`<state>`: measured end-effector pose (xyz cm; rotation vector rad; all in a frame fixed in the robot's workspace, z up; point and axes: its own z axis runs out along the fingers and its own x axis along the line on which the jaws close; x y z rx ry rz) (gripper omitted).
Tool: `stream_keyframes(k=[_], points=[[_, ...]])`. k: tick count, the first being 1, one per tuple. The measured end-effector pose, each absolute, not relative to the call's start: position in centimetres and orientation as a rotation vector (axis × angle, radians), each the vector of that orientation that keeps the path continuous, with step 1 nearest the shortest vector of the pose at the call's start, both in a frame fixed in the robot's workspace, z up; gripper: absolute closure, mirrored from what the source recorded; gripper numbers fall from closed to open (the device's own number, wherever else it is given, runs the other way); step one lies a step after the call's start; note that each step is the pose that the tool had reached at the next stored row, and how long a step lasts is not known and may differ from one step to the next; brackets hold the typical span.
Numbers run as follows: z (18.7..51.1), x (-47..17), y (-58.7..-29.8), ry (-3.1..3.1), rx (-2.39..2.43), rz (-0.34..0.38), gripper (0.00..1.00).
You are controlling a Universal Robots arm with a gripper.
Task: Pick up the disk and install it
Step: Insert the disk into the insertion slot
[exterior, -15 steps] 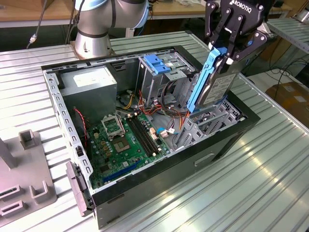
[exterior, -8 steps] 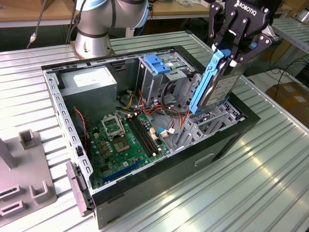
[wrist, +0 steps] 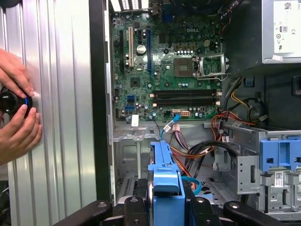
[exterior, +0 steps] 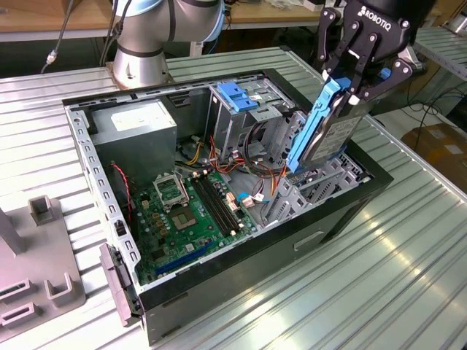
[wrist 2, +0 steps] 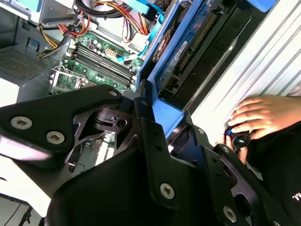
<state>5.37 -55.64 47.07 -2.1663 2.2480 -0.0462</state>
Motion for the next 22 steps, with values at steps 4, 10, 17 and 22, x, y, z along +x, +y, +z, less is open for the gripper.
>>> stream_keyframes(k=[4,10,17,22], points=[[46.8,5.4,-56.2,2.248,-2.166,-0.046,0.63],[46.3,5.4,-56.7,2.248,-2.166,-0.046,0.63],[45.9,5.5,-56.8,2.248,-2.166,-0.046,0.63],[45.8,5.5,-56.8,2.249,-2.166,-0.046,0.63]])
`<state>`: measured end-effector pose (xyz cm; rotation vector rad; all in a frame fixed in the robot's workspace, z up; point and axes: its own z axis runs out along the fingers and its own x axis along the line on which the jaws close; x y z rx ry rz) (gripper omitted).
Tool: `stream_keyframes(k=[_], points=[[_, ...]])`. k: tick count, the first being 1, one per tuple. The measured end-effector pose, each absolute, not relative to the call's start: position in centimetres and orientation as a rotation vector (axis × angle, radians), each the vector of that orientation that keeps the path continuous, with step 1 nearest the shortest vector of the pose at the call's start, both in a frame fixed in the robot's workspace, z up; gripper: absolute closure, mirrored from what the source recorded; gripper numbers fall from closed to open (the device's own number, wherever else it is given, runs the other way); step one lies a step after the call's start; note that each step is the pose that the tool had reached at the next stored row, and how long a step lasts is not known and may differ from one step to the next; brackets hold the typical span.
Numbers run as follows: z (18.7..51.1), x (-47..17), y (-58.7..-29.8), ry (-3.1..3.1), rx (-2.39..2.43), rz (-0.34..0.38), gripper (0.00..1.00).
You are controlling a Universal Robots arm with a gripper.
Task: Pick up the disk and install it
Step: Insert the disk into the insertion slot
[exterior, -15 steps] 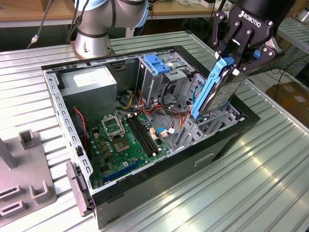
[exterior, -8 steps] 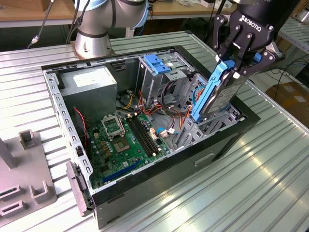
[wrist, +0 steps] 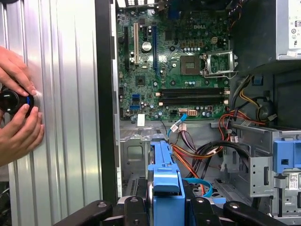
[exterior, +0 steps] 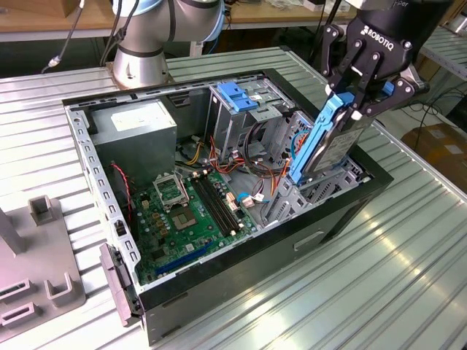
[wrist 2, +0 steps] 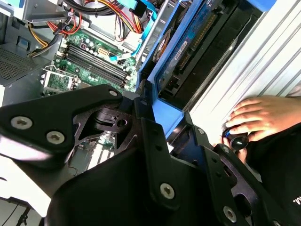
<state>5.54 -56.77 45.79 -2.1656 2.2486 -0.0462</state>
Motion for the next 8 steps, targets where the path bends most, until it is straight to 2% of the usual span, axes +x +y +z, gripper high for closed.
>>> stream_keyframes(k=[8], points=[[45.64,5.56,-56.56,2.248,-2.166,-0.046,0.63]])
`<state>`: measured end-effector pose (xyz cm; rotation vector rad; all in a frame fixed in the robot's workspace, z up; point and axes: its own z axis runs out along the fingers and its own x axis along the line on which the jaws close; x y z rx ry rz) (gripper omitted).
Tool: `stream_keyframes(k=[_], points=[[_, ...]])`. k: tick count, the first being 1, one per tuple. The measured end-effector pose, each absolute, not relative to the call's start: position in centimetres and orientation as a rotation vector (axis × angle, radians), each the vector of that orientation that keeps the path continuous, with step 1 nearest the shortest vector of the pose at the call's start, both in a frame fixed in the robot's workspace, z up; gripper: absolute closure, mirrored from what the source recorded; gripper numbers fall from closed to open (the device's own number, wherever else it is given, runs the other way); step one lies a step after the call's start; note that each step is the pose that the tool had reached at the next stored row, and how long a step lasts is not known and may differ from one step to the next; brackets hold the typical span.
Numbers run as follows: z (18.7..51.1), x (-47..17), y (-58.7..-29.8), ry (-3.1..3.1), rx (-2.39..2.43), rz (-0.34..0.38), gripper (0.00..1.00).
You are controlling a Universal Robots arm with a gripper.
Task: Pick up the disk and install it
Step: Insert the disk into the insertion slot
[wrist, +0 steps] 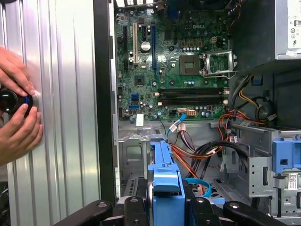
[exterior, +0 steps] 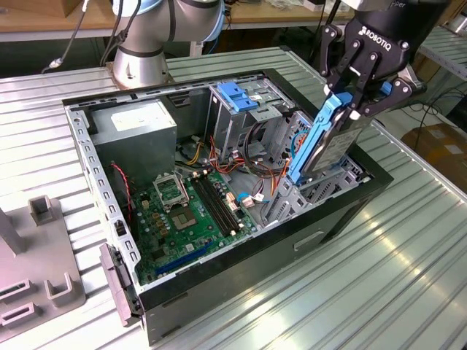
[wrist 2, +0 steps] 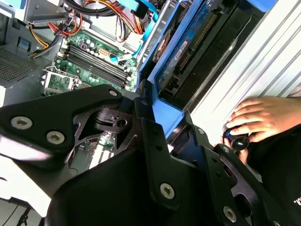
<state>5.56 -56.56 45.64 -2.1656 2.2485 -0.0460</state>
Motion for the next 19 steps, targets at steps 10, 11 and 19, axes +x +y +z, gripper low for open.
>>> stream_keyframes(k=[10,11,19], points=[[45.2,5.7,-56.6,2.249,-2.165,-0.046,0.63],[45.1,5.7,-56.6,2.249,-2.166,-0.046,0.63],[44.5,5.8,-56.5,2.249,-2.166,-0.046,0.63]])
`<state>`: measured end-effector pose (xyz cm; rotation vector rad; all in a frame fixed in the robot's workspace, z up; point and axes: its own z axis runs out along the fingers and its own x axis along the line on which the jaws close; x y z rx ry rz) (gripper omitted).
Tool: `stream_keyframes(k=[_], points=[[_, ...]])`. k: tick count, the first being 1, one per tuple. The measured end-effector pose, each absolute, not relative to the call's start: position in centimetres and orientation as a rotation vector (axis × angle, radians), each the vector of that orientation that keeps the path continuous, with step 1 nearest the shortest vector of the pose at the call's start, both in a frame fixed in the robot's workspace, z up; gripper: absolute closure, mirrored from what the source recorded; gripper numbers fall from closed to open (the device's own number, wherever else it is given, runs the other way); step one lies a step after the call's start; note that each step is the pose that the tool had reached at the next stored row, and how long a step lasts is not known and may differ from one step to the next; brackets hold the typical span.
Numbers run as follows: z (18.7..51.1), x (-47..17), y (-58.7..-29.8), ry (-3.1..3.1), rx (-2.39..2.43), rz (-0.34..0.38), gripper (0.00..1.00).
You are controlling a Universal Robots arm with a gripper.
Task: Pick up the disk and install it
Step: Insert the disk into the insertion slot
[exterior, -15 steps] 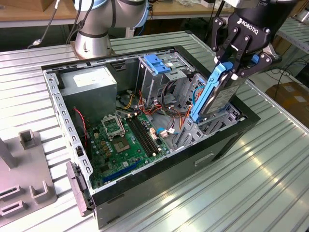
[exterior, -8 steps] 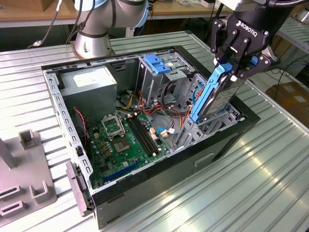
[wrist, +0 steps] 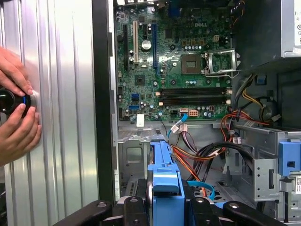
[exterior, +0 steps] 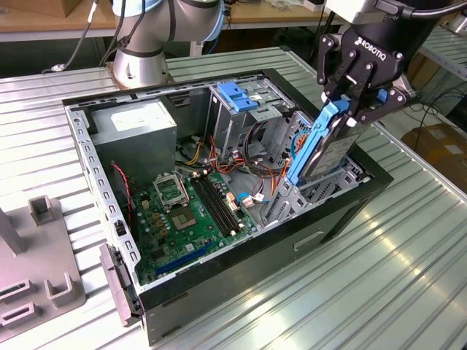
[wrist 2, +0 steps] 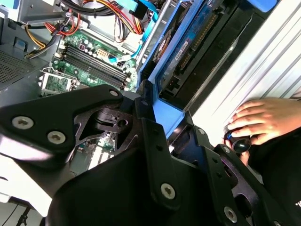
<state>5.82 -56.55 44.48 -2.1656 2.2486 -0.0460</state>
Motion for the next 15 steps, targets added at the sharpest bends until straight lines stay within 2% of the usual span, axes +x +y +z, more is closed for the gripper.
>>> stream_keyframes(k=[15], points=[[43.61,5.91,-56.55,2.249,-2.166,-0.046,0.63]])
